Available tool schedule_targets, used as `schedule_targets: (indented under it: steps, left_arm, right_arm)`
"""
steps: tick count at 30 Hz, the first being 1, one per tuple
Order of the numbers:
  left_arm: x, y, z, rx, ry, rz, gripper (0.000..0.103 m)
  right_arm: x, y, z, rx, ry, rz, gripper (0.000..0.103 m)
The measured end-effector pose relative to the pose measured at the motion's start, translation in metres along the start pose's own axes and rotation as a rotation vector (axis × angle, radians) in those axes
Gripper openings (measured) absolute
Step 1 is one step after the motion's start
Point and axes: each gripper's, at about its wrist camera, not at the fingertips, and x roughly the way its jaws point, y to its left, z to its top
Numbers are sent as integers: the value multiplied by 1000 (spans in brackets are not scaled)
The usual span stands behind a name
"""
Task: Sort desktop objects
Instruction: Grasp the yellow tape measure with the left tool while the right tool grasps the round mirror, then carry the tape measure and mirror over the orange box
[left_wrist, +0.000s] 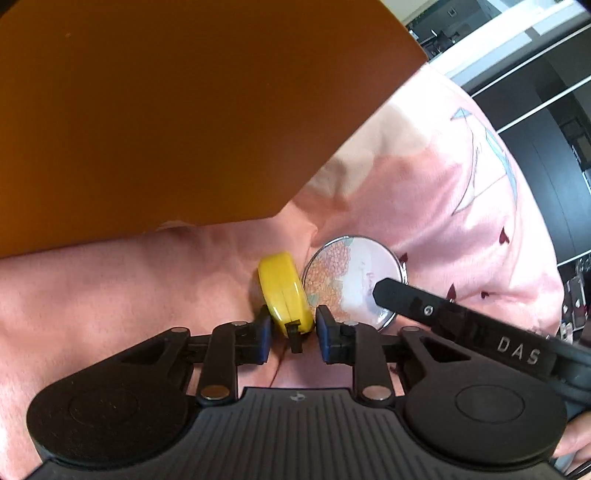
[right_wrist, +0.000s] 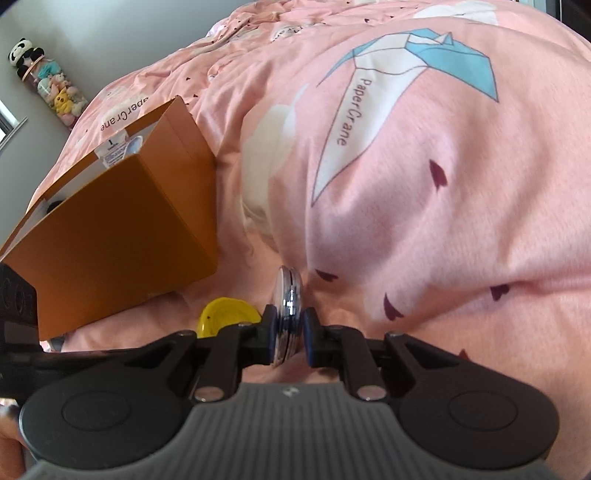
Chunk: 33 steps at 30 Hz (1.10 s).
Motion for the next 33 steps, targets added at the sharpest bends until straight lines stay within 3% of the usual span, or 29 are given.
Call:
schedule_targets:
  steps: [6,8,15,27,33]
  left_arm:
    - [-9,-2,6,22,-9,15,26]
    - [-30,14,-13,32,-18,24,26]
    - [-77,8,-14,67,-68,33,23]
    - [-157,-16,-27,151,-212,-29,22]
    - [-206,-27,-6,173,-312,-22,22]
  right_arm:
    - [-4,9,-5,-1,-37,-14,15]
    - [-8,15,-6,-8,-56,-17,15]
    - [-39,34,-5,-52,-129,1,14]
    - [-105,68,19,-120,-248,138,14]
    - [-121,95,45,-186,-291,215,14]
